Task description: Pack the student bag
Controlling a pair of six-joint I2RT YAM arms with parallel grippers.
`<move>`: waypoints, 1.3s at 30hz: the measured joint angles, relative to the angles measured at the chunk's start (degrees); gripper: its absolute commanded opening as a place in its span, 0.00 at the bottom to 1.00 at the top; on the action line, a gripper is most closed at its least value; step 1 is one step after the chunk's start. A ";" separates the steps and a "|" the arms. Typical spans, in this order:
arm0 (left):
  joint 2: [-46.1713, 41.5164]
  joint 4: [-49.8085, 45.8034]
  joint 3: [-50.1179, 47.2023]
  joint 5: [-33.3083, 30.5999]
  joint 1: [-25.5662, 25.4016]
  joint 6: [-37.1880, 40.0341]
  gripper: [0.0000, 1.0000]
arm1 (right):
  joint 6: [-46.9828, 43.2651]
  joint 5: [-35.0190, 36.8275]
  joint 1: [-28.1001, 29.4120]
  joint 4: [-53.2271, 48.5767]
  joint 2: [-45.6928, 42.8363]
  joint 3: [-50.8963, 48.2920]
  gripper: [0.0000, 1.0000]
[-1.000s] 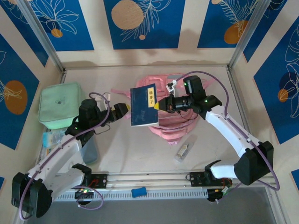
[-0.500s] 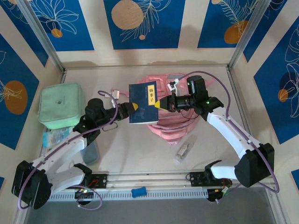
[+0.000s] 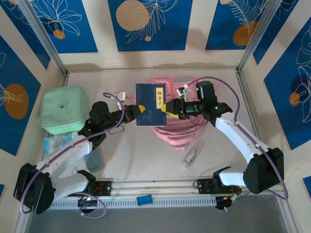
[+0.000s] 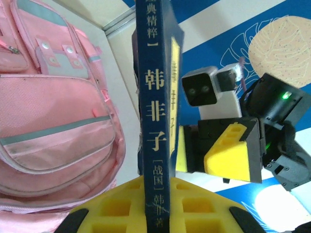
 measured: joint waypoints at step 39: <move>2.32 -16.20 7.34 -7.15 -2.01 15.37 0.46 | 0.15 -0.79 -2.16 -5.25 0.02 2.97 0.00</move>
